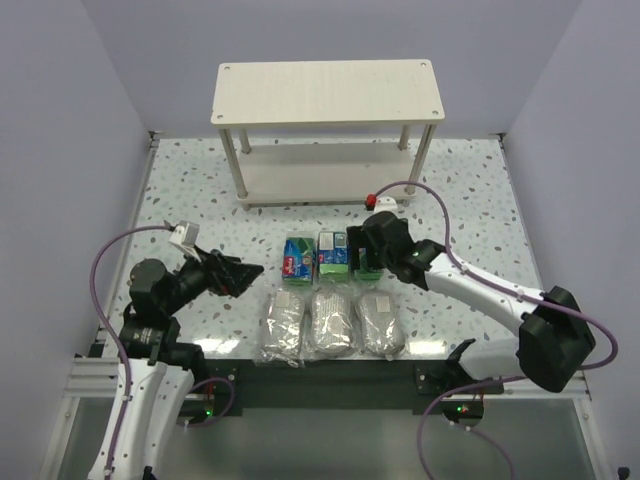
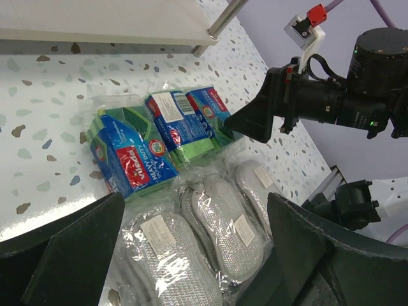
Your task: Place and organize the cleaning sponges onto the shelf
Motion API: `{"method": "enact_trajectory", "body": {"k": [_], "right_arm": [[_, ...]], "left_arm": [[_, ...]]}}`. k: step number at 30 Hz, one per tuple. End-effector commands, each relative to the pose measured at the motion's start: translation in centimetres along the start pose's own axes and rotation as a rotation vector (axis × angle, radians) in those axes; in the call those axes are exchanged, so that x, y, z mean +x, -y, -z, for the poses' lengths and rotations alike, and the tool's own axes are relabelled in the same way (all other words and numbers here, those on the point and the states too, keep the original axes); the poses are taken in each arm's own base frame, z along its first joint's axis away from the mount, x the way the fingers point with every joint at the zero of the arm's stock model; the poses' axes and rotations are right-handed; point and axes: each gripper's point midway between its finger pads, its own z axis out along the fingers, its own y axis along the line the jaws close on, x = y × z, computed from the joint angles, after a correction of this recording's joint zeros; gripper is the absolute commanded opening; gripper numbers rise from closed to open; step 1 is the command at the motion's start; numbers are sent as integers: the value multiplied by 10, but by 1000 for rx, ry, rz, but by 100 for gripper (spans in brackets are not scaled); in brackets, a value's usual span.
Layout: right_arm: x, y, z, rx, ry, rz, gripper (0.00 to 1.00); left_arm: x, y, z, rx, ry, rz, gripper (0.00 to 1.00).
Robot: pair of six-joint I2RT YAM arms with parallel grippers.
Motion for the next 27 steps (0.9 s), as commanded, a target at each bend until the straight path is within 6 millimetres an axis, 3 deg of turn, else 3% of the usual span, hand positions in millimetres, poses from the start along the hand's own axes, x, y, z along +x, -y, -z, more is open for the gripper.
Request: {"method": "enact_trajectory", "body": {"k": [1, 17, 23, 27], "right_arm": [[-16, 7, -2, 103, 52, 12, 99], [23, -9, -42, 96, -9, -31, 99], [33, 4, -53, 176, 13, -89, 99], [41, 14, -56, 210, 32, -107, 92]], "left_arm": [[0, -2, 1, -7, 7, -12, 100], [8, -5, 4, -22, 0, -8, 100], [12, -7, 5, -28, -8, -4, 100], [16, -7, 7, -26, -8, 1, 100]]}}
